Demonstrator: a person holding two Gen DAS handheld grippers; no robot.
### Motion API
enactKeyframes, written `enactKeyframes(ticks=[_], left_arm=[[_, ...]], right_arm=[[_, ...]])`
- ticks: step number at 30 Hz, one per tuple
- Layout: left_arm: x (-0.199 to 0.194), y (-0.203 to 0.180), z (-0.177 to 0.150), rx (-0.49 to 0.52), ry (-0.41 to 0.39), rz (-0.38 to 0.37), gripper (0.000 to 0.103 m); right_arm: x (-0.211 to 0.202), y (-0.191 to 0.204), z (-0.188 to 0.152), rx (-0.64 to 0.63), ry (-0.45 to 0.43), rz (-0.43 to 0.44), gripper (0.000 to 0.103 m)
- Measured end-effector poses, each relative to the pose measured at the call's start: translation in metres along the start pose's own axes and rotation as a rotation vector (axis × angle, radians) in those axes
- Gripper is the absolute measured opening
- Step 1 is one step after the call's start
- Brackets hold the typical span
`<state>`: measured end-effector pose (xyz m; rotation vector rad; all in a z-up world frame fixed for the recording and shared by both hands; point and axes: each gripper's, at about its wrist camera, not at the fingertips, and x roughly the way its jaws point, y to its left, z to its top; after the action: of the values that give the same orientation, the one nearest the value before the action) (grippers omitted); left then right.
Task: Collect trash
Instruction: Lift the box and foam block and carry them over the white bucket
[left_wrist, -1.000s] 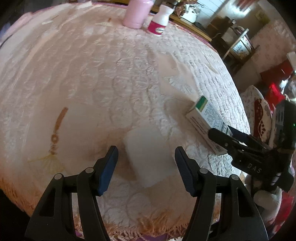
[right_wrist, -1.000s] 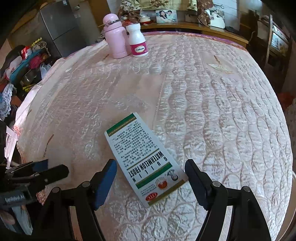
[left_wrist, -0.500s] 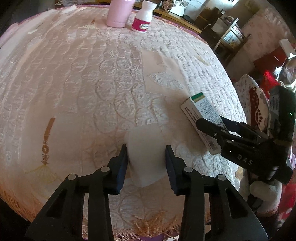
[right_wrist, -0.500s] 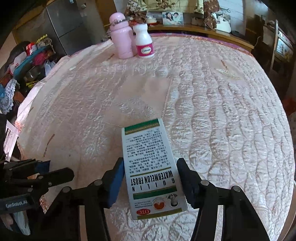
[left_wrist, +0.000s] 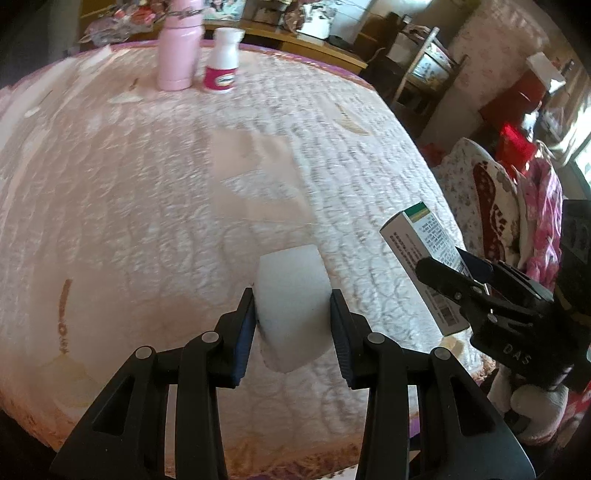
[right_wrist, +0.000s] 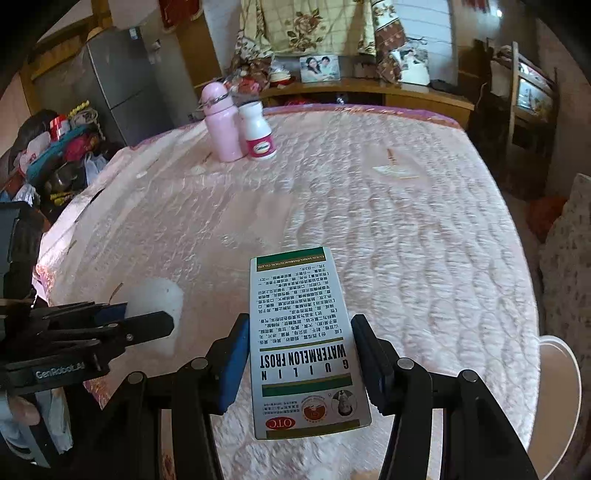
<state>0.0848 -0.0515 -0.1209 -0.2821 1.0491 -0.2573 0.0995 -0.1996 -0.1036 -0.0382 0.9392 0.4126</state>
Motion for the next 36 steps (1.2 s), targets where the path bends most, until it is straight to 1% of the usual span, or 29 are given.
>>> enactKeyframes(ticks=[8, 17, 26, 31, 36], left_arm=[[0.007, -0.048, 0.01, 0.078, -0.008, -0.034, 0.036], [0.022, -0.101, 0.019, 0.162, 0.001, -0.065, 0.036], [0.043, -0.167, 0.02, 0.256, 0.022, -0.112, 0.036], [0.054, -0.204, 0.02, 0.312, 0.032, -0.136, 0.036], [0.071, -0.238, 0.017, 0.357, 0.058, -0.161, 0.036]], right_arm=[[-0.032, -0.033, -0.011, 0.051, -0.037, -0.061, 0.053], [-0.067, -0.074, -0.023, 0.109, -0.075, -0.124, 0.053], [-0.099, -0.125, -0.039, 0.192, -0.094, -0.201, 0.053], [-0.114, -0.156, -0.052, 0.247, -0.097, -0.246, 0.053], [-0.128, -0.189, -0.069, 0.308, -0.094, -0.294, 0.053]])
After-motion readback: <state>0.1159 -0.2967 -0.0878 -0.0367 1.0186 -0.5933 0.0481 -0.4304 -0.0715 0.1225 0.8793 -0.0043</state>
